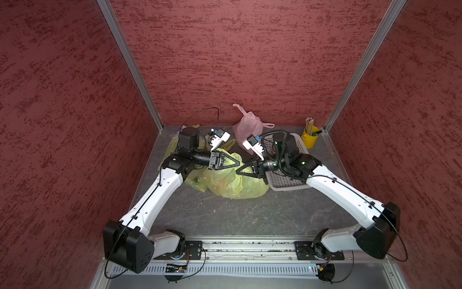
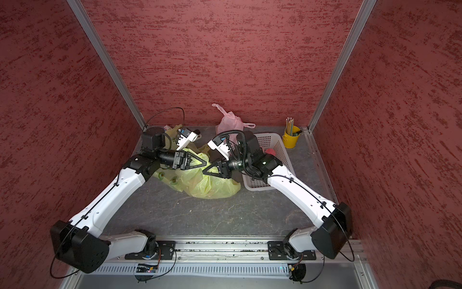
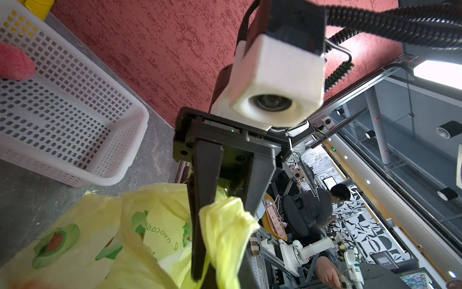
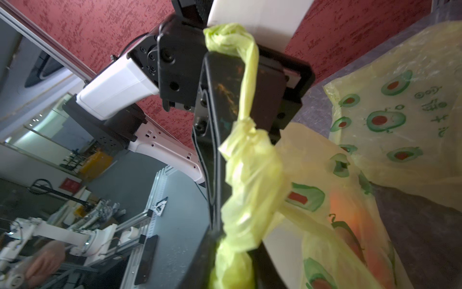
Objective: Place the peach into a plastic bag & tie a knot
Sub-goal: Cross the plastic bag at the center of the board.
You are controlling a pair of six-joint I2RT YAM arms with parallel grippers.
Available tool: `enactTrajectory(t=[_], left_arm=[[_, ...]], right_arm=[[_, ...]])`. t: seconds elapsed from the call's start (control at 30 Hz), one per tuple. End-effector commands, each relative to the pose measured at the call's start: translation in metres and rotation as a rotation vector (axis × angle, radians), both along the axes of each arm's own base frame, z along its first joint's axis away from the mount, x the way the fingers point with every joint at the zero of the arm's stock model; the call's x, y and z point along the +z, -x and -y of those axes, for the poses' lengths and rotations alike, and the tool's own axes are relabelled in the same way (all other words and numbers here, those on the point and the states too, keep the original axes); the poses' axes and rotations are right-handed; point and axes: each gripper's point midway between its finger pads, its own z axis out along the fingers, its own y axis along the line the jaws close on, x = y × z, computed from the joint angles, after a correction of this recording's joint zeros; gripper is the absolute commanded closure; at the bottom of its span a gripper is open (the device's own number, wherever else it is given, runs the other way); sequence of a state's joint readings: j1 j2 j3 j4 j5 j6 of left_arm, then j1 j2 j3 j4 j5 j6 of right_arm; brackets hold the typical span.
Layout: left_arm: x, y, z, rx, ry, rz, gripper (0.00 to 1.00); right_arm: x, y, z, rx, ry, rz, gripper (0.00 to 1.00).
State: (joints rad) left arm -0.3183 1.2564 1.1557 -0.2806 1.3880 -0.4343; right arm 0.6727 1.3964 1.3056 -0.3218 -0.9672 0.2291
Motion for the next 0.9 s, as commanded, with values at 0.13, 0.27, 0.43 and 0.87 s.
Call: enactTrajectory(t=[0.13, 0.27, 0.43, 0.87], left_arm=[[0.006, -0.002, -0.007, 0.054, 0.001, 0.051, 0.32], [0.003, -0.003, -0.019, 0.12, -0.008, 0.071, 0.28], [-0.008, 0.001, -0.021, 0.169, -0.053, 0.105, 0.27], [-0.031, 0.003, -0.011, 0.241, -0.164, 0.183, 0.28]], right_arm=[[0.019, -0.015, 0.001, -0.082, -0.029, 0.087, 1.0], [0.024, -0.02, 0.004, -0.108, -0.035, 0.093, 1.0], [0.037, -0.026, 0.008, -0.119, -0.082, 0.089, 1.0], [0.058, -0.027, 0.006, -0.083, -0.174, 0.034, 1.0]])
